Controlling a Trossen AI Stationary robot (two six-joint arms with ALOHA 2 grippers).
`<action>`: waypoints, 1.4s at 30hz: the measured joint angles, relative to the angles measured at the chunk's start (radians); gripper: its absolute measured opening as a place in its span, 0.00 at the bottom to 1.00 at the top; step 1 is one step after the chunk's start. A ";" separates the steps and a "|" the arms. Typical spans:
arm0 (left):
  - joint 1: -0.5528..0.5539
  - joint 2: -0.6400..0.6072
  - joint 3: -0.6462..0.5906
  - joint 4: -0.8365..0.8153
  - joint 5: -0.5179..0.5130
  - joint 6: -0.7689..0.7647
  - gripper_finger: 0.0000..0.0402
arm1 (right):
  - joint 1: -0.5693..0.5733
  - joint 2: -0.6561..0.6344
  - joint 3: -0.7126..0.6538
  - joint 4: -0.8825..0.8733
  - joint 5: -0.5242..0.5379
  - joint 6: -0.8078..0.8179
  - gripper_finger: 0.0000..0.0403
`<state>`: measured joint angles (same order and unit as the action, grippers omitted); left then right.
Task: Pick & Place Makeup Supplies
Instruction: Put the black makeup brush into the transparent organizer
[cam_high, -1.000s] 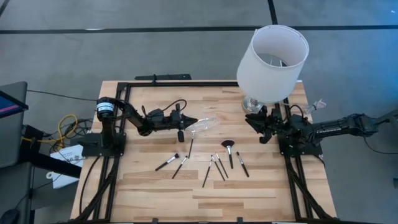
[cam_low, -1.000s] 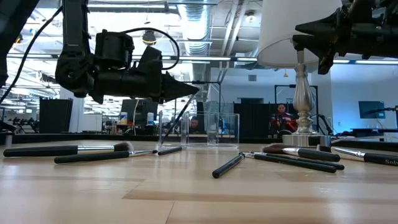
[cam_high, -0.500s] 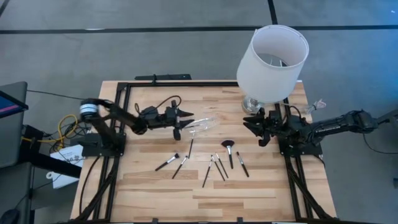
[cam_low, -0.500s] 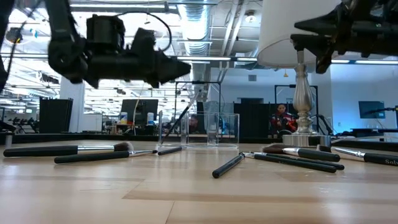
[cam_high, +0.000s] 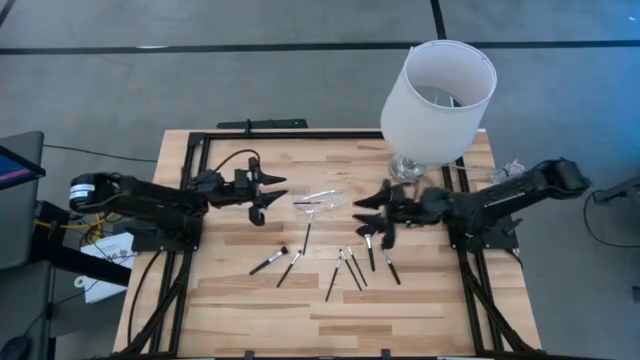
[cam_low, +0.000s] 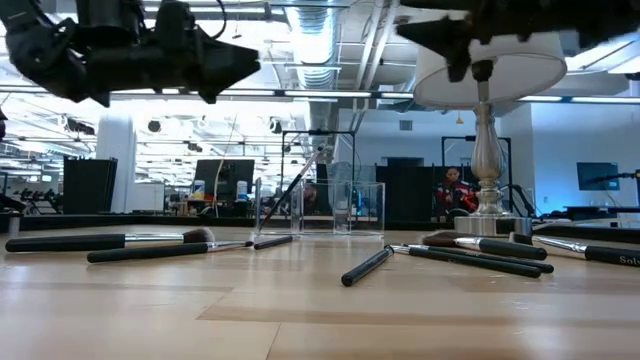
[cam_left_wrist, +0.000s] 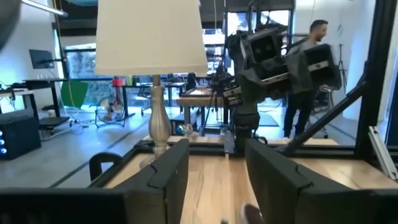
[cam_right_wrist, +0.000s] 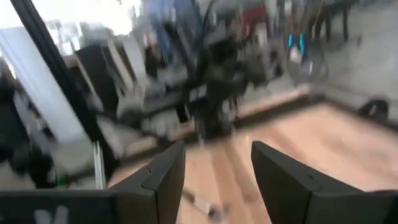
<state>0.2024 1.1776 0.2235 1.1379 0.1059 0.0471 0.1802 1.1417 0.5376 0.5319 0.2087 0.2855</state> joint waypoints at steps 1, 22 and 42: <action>0.000 -0.009 -0.008 0.000 0.000 0.000 0.38 | 0.009 0.023 0.048 -0.087 0.000 0.025 0.44; 0.000 -0.023 -0.085 -0.016 0.000 0.000 0.34 | 0.111 0.516 0.535 -1.255 -0.156 0.779 0.44; 0.000 -0.023 -0.085 -0.016 0.000 -0.001 0.33 | 0.074 0.683 0.586 -1.524 -0.192 0.806 0.44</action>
<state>0.2028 1.1545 0.1383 1.1217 0.1055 0.0463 0.2546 1.8242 1.1240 -0.9922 0.0164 1.0916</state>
